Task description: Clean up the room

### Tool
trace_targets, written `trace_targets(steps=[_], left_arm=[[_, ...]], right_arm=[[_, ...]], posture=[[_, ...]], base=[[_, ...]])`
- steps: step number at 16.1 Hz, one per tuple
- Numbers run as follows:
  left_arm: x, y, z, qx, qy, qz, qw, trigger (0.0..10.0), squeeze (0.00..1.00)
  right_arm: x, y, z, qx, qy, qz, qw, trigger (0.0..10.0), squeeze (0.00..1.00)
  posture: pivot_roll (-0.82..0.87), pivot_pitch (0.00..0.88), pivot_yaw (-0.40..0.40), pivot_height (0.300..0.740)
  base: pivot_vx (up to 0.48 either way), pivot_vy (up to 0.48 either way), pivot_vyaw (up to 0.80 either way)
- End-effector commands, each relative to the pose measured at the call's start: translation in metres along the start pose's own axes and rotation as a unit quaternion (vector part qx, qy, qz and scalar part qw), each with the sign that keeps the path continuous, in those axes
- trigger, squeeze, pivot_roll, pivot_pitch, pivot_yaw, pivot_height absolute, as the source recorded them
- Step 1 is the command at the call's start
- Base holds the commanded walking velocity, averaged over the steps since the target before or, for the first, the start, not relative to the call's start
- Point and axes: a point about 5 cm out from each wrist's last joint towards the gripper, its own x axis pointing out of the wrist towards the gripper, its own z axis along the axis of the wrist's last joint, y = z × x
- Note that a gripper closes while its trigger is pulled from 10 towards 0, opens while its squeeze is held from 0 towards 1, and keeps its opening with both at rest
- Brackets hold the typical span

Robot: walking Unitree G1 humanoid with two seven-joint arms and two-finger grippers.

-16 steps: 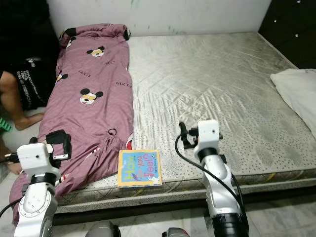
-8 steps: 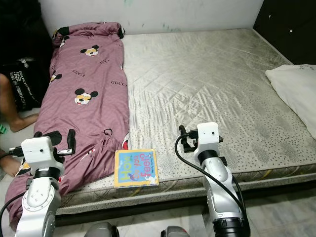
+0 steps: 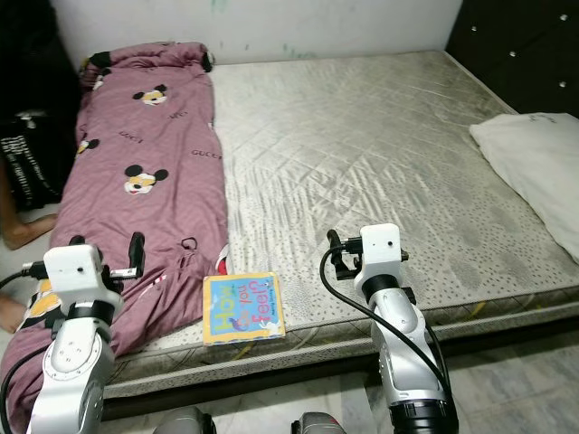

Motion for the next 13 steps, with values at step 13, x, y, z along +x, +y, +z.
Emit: trace_targets(steps=[13], left_arm=[[0.0025, -0.0002, 0.0003, -0.007, 0.008, 0.004, 1.000, 10.0, 0.00]], right_arm=[[0.0056, 0.0027, 0.0067, 0.000, -0.009, 0.011, 1.000, 10.0, 0.00]], posture=[[-0.03, 0.000, 0.019, 0.740]], base=[[0.000, 0.000, -0.55]])
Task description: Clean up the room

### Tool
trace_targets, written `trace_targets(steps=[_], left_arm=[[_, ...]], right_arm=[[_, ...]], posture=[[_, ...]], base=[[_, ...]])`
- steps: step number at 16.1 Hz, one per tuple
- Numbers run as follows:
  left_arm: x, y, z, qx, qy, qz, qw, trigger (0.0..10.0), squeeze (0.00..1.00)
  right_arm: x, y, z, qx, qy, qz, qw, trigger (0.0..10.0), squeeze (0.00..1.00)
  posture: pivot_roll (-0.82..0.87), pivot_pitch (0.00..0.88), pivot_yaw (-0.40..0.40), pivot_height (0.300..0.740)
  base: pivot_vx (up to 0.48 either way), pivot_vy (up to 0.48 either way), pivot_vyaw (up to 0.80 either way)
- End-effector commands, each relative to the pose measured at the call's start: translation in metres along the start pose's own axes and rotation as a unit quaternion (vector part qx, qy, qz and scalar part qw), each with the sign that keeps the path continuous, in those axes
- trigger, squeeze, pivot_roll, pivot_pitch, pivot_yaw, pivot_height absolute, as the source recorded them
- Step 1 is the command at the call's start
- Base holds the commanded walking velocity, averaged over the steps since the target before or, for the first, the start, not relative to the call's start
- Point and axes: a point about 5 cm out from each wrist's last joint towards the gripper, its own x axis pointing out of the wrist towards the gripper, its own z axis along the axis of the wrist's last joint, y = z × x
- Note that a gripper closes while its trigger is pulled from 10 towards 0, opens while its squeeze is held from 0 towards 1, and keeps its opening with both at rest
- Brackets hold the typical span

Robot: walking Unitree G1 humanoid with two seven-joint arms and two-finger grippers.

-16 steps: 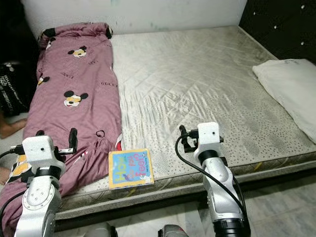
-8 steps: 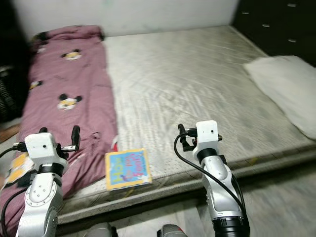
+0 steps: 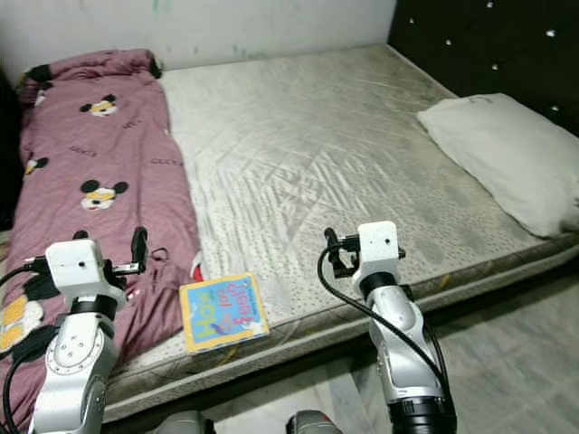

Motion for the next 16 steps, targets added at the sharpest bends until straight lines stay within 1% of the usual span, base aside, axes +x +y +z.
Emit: trace_targets(steps=[1, 3, 4, 5, 7, 8, 9, 11, 16], left_arm=[[-0.0002, 0.0038, -0.0024, -0.005, 0.012, 0.012, 1.000, 10.0, 0.00], [0.0012, 0.0064, -0.0027, -0.010, 0.015, 0.019, 1.000, 10.0, 0.00], [0.0023, 0.0064, -0.0019, -0.015, 0.015, 0.019, 1.000, 10.0, 0.00], [0.0026, 0.0059, -0.0019, -0.014, 0.015, 0.018, 1.000, 10.0, 0.00], [0.0030, 0.0047, -0.0018, -0.015, 0.015, 0.017, 1.000, 10.0, 0.00], [0.0029, 0.0047, -0.0017, -0.015, 0.015, 0.017, 1.000, 10.0, 0.00], [0.0027, 0.0046, -0.0017, -0.016, 0.016, 0.016, 1.000, 10.0, 0.00], [0.0027, 0.0043, -0.0018, -0.018, 0.018, 0.016, 1.000, 10.0, 0.00], [0.0042, 0.0033, -0.0016, -0.020, 0.019, 0.014, 1.000, 10.0, 0.00]], right_arm=[[0.0040, 0.0010, 0.0040, -0.003, -0.006, 0.008, 1.000, 10.0, 0.00], [0.0057, 0.0020, 0.0031, -0.004, -0.001, 0.018, 1.000, 10.0, 0.00], [0.0061, 0.0045, 0.0018, -0.004, 0.003, 0.034, 0.999, 10.0, 0.00], [0.0059, 0.0053, 0.0017, -0.006, 0.002, 0.037, 0.999, 10.0, 0.00], [0.0063, 0.0063, 0.0015, -0.011, 0.002, 0.040, 0.999, 10.0, 0.00], [0.0064, 0.0064, 0.0016, -0.012, 0.001, 0.040, 0.999, 10.0, 0.00], [0.0066, 0.0062, 0.0011, -0.022, 0.003, 0.039, 0.999, 10.0, 0.00], [0.0073, 0.0061, 0.0003, -0.018, 0.002, 0.037, 0.999, 10.0, 0.00], [0.0087, 0.0043, 0.0004, -0.010, 0.002, 0.032, 0.999, 10.0, 0.00]], posture=[[-0.03, 0.000, 0.019, 0.740], [-0.03, 0.000, 0.020, 0.740], [-0.03, 0.000, 0.019, 0.721], [-0.03, 0.000, 0.019, 0.716], [-0.03, 0.000, 0.018, 0.716], [-0.03, 0.000, 0.018, 0.716], [-0.03, 0.000, 0.019, 0.716], [-0.03, 0.000, 0.019, 0.716], [-0.03, 0.000, 0.017, 0.716]], base=[[0.000, 0.000, 0.00], [0.000, 0.000, 0.00], [0.000, 0.000, 0.00], [0.000, 0.000, 0.00], [0.000, 0.000, 0.00], [0.000, 0.000, 0.42], [0.000, 0.000, 0.80], [0.000, 0.000, 0.66], [0.000, 0.000, 0.00]])
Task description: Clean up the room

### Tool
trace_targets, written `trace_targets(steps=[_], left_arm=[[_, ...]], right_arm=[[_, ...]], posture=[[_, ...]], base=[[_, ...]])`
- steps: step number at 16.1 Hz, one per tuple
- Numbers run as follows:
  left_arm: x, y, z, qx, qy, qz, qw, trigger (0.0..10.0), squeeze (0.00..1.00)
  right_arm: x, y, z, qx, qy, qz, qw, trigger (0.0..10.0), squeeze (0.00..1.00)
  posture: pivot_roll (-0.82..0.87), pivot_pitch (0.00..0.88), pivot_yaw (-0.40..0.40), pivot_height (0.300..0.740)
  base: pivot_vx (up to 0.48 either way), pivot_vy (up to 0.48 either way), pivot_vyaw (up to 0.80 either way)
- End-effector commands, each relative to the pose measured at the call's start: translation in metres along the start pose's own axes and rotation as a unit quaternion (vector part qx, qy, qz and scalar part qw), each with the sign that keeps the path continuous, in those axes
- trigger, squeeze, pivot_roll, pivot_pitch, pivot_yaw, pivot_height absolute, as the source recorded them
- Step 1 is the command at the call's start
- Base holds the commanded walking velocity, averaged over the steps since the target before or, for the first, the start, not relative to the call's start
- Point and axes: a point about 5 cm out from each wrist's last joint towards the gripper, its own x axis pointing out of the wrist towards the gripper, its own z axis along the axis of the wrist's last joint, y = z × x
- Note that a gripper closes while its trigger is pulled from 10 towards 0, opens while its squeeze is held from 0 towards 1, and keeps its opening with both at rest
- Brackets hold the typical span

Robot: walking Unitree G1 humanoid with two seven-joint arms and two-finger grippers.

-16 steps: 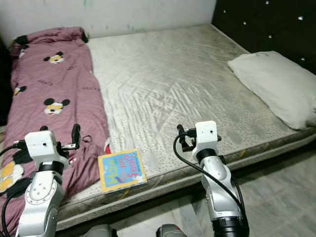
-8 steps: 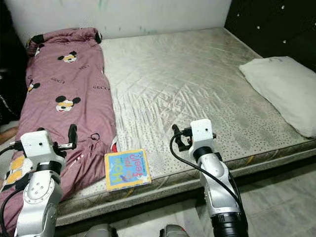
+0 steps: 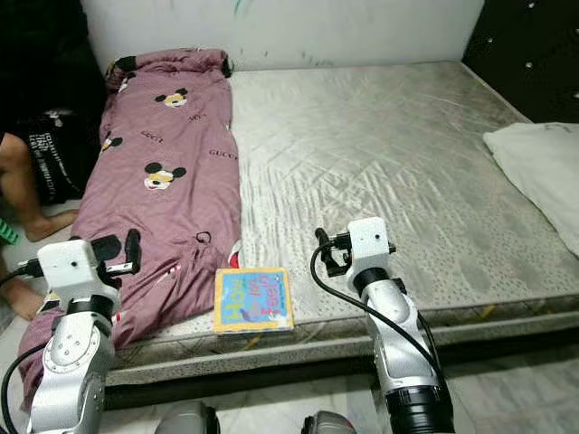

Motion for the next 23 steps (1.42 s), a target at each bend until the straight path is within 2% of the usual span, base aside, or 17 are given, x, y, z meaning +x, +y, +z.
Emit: trace_targets(steps=[1, 15, 23], left_arm=[[0.0019, -0.0012, -0.0002, 0.000, 0.004, -0.001, 1.000, 10.0, 0.00], [0.0023, -0.0030, -0.0008, -0.006, 0.007, -0.004, 1.000, 10.0, 0.00], [0.0032, -0.0023, -0.0008, -0.008, 0.009, 0.001, 1.000, 10.0, 0.00]], right_arm=[[0.0015, -0.0019, 0.0032, -0.002, -0.008, -0.001, 1.000, 10.0, 0.00], [0.0027, -0.0016, 0.0031, -0.001, -0.011, 0.005, 1.000, 10.0, 0.00], [0.0024, -0.0007, 0.0020, 0.001, -0.010, 0.007, 1.000, 10.0, 0.00]], posture=[[-0.02, 0.000, 0.015, 0.716], [-0.02, 0.000, 0.013, 0.712], [-0.02, 0.000, 0.015, 0.613]], base=[[0.000, 0.000, 0.00], [0.000, 0.019, 0.00], [0.000, 0.000, 0.00]])
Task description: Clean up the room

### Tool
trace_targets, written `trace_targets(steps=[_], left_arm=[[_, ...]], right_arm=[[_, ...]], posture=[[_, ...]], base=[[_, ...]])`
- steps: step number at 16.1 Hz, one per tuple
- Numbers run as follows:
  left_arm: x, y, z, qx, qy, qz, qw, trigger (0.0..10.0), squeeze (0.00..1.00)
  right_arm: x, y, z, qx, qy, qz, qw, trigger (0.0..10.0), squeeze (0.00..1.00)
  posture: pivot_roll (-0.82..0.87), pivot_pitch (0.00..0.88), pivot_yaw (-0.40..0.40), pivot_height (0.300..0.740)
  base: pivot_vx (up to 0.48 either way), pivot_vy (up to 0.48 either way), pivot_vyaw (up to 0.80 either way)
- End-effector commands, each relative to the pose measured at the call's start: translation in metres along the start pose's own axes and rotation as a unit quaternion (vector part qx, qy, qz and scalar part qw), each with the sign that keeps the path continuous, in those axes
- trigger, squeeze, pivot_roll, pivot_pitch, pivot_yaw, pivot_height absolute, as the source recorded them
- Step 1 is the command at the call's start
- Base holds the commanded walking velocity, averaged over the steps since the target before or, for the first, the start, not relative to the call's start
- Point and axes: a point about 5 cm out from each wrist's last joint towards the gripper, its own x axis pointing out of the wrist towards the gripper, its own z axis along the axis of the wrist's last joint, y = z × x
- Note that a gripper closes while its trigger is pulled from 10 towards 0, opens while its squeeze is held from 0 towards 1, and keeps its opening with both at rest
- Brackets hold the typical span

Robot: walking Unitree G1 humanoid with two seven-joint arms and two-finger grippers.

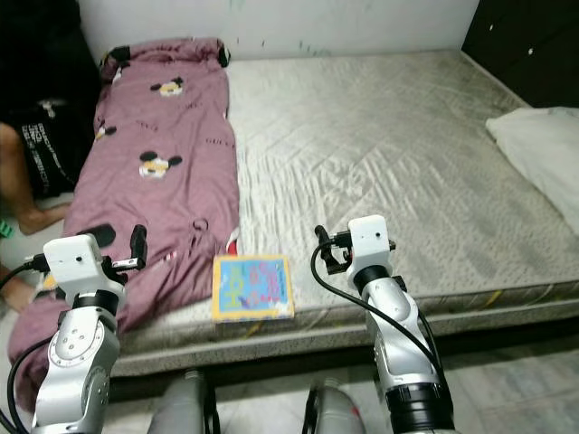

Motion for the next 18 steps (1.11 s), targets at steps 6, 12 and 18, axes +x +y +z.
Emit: trace_targets(steps=[6, 12, 18], left_arm=[[-0.0004, 0.0065, -0.0022, -0.004, 0.008, 0.027, 1.000, 10.0, 0.00], [-0.0014, 0.0029, 0.0003, -0.009, -0.002, 0.005, 1.000, 10.0, 0.00], [-0.0011, 0.0019, 0.0002, -0.009, -0.001, 0.000, 1.000, 10.0, 0.00]], right_arm=[[0.0010, -0.0018, -0.0028, 0.000, 0.007, 0.001, 1.000, 10.0, 0.00], [0.0008, -0.0017, -0.0038, 0.000, 0.008, 0.002, 1.000, 10.0, 0.00], [0.0014, -0.0014, -0.0033, 0.001, 0.006, 0.003, 1.000, 10.0, 0.00]], posture=[[-0.02, 0.000, 0.009, 0.604], [-0.03, 0.000, 0.010, 0.604], [-0.03, 0.000, 0.011, 0.604]], base=[[0.000, 0.000, 0.00], [0.124, 0.000, 0.00], [0.395, 0.000, 0.00]])
